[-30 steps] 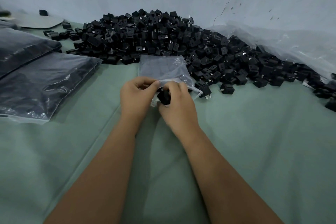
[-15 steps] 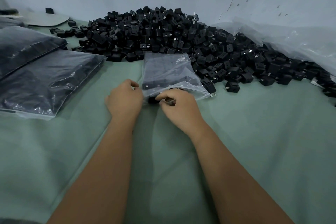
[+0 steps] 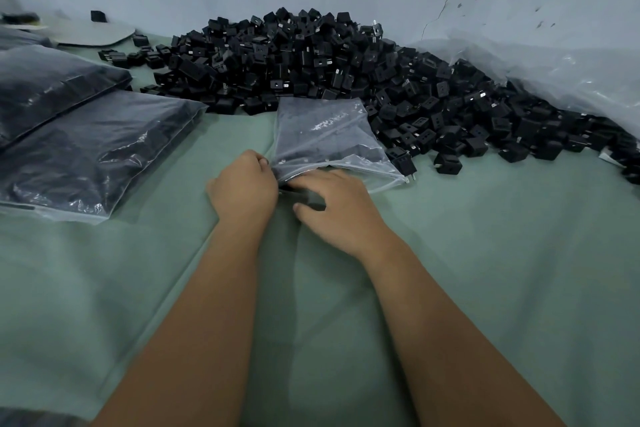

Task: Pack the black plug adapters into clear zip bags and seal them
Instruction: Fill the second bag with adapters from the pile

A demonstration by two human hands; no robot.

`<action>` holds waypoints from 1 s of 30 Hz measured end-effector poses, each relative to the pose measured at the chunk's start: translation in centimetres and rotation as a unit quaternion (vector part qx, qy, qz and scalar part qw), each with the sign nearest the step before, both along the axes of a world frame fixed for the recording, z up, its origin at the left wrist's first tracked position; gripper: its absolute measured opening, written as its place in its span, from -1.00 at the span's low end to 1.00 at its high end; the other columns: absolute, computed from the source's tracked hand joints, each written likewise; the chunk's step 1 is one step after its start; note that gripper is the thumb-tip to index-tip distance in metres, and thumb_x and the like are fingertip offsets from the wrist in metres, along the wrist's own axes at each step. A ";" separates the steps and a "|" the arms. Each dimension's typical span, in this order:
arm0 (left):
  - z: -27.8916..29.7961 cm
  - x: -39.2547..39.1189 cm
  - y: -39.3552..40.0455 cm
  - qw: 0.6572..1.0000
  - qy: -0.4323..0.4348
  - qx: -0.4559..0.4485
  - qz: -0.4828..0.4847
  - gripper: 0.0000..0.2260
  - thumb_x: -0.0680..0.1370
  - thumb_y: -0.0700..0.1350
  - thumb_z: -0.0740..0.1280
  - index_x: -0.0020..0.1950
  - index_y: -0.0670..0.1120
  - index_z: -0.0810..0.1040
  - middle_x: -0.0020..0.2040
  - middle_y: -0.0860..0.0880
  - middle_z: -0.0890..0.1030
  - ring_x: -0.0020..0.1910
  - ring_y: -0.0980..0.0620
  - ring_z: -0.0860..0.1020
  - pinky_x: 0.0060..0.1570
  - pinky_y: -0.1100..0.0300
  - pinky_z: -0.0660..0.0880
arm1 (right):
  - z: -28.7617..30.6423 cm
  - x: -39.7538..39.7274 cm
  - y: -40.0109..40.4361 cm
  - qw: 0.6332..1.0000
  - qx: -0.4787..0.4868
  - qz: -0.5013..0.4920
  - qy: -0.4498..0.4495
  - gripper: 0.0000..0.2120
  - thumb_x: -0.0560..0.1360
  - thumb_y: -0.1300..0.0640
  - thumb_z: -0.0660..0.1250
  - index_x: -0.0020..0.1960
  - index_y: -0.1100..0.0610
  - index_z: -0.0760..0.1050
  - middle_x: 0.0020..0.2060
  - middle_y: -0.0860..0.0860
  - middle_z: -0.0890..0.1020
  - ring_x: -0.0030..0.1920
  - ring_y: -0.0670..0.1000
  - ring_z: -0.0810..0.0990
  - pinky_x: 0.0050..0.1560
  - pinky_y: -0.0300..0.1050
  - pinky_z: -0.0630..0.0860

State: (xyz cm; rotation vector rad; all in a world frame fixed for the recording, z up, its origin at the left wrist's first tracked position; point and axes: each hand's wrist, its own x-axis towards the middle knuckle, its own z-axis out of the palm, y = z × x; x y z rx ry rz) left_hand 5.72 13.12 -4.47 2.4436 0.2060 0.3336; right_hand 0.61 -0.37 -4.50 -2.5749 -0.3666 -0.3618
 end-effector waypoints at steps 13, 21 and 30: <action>0.1 -0.1 0.1 1.000 0.006 -0.003 -0.001 -0.75 0.57 -0.15 0.17 0.16 -0.03 0.58 0.12 -0.14 0.63 0.16 -0.18 0.53 0.25 0.04 0.35 | -0.7 0.2 0.5 0.989 -0.146 -0.006 0.004 -0.59 0.57 -0.15 0.12 0.39 -0.11 0.36 0.31 -0.08 0.41 0.34 0.02 0.25 0.33 -0.03 0.12; 0.6 -0.3 -0.1 0.985 -0.122 -0.112 -0.047 -0.81 0.52 -0.16 0.28 0.08 -0.04 0.62 0.07 -0.07 0.63 0.16 -0.14 0.50 0.17 -0.05 0.44 | -1.1 0.3 0.6 0.983 -0.180 -0.001 0.022 -0.55 0.59 -0.19 0.01 0.45 -0.15 0.25 0.38 -0.06 0.37 0.36 0.05 0.23 0.36 0.01 0.06; -0.2 0.3 -0.4 0.985 -0.099 -0.098 -0.100 -0.85 0.49 -0.15 0.35 -0.03 0.00 0.69 0.09 -0.02 0.59 0.08 -0.02 0.52 -0.02 0.18 0.39 | 1.1 -0.6 -0.8 0.957 0.053 -0.129 -0.256 -0.74 0.49 0.07 0.16 -0.17 0.15 0.58 -0.27 0.01 0.59 -0.21 0.03 0.50 -0.24 -0.04 0.44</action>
